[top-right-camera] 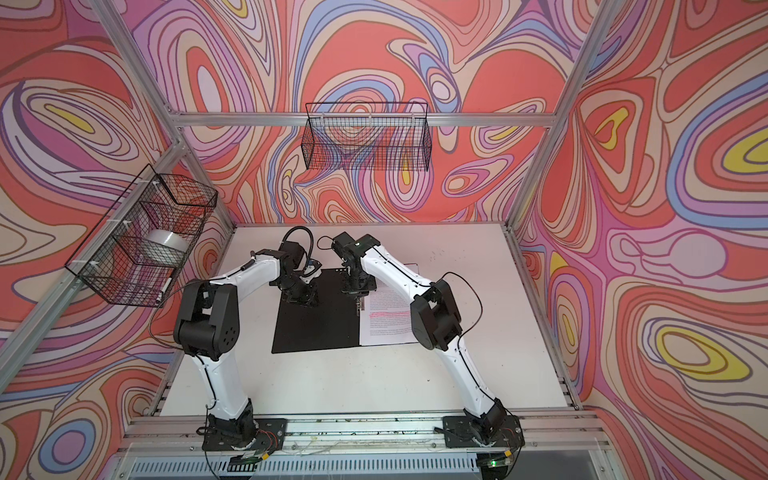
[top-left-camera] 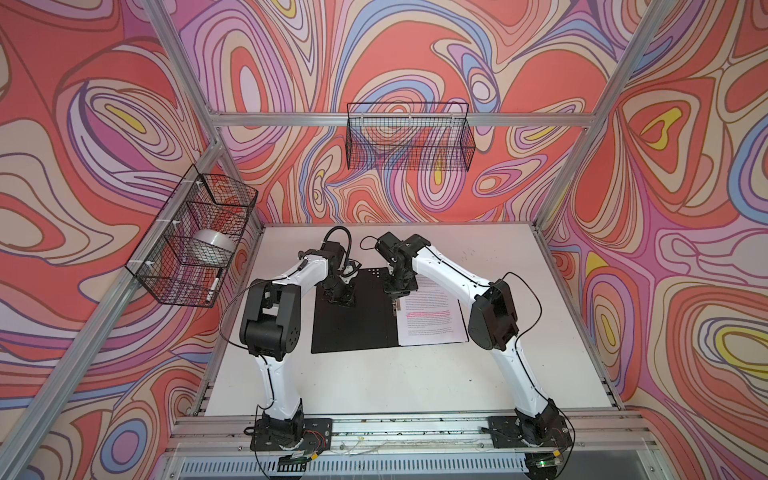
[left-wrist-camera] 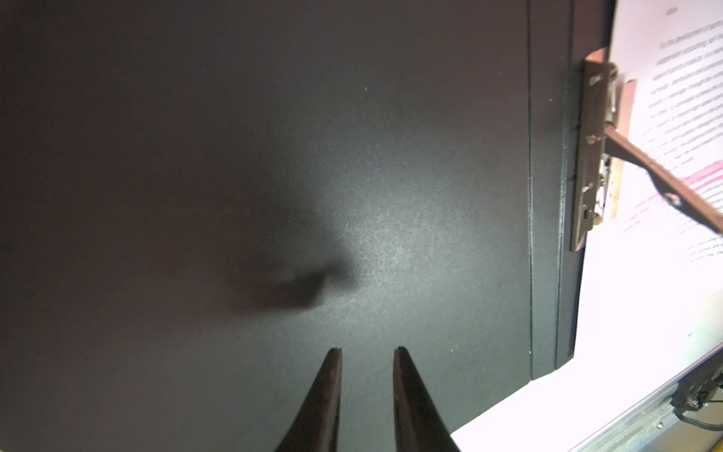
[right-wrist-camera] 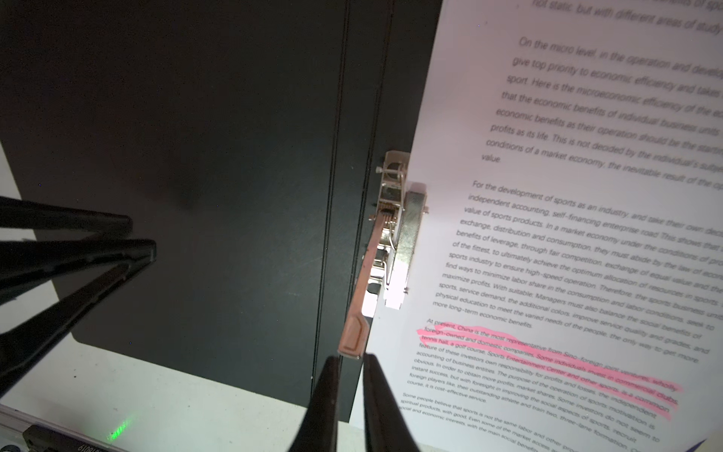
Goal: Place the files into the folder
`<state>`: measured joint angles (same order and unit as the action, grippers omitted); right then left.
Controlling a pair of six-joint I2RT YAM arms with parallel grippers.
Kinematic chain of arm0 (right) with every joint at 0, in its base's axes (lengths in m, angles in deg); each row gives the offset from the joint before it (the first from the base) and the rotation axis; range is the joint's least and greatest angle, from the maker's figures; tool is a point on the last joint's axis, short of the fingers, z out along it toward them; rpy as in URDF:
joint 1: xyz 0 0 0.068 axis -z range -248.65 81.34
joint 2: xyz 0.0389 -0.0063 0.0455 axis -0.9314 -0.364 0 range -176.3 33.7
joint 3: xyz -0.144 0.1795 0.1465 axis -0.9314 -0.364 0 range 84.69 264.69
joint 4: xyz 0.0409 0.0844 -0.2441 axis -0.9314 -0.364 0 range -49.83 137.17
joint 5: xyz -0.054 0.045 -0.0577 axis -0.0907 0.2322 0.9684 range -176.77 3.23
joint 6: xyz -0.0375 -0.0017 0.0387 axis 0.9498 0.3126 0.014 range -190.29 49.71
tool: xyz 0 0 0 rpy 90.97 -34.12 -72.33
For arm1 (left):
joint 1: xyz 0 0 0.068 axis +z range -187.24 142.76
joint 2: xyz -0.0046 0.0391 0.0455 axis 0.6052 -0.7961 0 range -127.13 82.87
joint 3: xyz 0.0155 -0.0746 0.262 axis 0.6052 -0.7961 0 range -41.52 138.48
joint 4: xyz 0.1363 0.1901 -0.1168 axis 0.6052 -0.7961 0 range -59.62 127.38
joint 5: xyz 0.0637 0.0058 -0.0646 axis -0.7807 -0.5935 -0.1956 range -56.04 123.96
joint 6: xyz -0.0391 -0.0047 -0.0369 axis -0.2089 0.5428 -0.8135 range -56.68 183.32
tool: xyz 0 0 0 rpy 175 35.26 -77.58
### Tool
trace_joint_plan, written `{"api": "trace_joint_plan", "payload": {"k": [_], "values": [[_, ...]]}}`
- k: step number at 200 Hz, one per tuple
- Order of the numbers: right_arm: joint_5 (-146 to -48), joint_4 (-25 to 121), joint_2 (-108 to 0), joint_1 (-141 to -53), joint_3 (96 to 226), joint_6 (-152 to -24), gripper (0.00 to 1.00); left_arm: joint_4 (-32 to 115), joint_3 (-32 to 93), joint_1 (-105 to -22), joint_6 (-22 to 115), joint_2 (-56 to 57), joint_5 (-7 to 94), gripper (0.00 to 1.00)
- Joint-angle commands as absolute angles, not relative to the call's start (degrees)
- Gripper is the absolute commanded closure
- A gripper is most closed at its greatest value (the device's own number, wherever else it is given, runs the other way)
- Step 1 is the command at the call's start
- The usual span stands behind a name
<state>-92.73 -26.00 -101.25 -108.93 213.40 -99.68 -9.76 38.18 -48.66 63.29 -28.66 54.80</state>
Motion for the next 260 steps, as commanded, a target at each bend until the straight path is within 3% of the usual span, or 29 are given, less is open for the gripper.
{"api": "trace_joint_plan", "payload": {"k": [1, 260], "values": [[-92.1, -27.2, -102.9, -109.0, 214.8, -98.9, 0.86, -11.7, 38.6, -48.7, 64.2, -29.5, 55.1, 0.75], [-91.8, -28.6, -104.0, -109.0, 214.0, -98.5, 0.90, -10.9, 37.0, -48.7, 63.8, -29.8, 55.6, 0.77]]}}
